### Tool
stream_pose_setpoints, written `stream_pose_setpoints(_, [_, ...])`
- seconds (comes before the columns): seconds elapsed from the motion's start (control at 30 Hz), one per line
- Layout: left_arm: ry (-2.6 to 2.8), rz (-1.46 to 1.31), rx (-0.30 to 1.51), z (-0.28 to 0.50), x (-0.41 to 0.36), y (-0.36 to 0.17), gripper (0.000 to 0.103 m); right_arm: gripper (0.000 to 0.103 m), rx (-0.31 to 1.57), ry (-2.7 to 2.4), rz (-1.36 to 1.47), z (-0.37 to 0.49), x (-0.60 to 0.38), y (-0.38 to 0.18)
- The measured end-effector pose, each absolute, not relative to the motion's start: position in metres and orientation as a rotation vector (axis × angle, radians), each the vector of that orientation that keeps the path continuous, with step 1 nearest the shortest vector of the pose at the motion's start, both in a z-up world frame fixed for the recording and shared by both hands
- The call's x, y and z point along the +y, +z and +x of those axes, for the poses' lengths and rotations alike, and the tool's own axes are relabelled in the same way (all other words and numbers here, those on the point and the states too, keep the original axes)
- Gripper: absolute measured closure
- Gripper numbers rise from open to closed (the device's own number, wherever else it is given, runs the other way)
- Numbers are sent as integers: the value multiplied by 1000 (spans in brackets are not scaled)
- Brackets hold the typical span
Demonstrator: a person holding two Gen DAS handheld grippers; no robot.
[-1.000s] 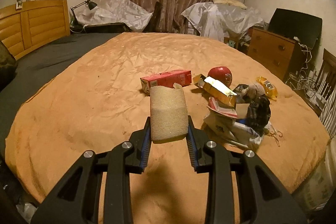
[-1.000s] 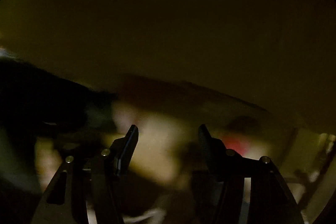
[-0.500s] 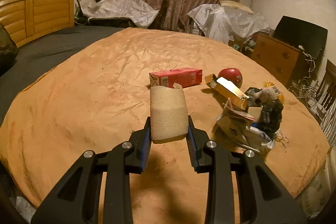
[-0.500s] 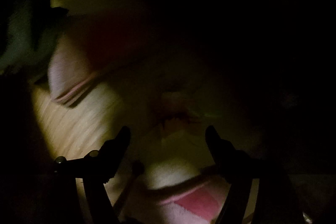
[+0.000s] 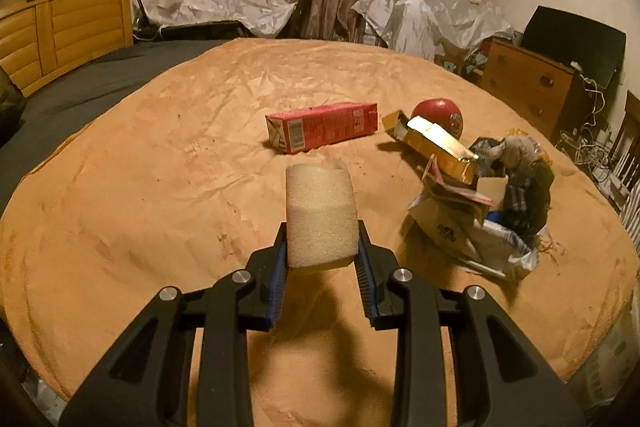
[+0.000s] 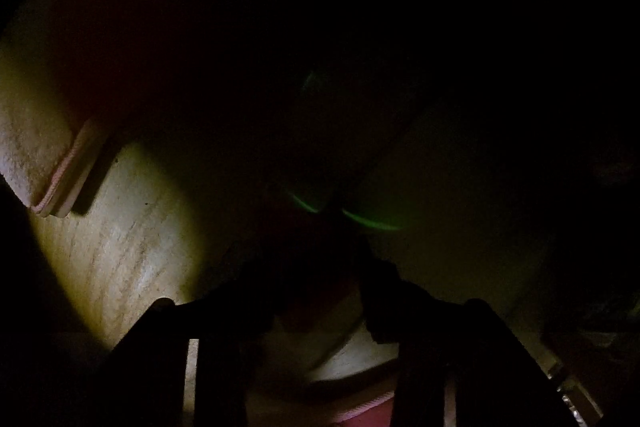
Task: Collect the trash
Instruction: 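Lift the sponge with the left tool while the right tool lifts the paper packet, then carry the sponge and paper packet with both tools over the white bucket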
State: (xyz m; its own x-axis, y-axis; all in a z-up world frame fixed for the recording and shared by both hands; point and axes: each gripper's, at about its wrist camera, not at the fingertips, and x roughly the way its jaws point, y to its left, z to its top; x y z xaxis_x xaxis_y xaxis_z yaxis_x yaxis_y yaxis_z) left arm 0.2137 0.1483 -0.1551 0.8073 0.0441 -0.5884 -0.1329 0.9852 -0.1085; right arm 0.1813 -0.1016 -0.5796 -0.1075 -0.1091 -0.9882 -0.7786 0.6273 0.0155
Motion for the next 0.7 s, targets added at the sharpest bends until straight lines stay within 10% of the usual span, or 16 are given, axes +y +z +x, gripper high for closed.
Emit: stream_pose_setpoints(0.7, [117,-249,603,182,197,-141,74,87,973,976,-623,151,-75,-161])
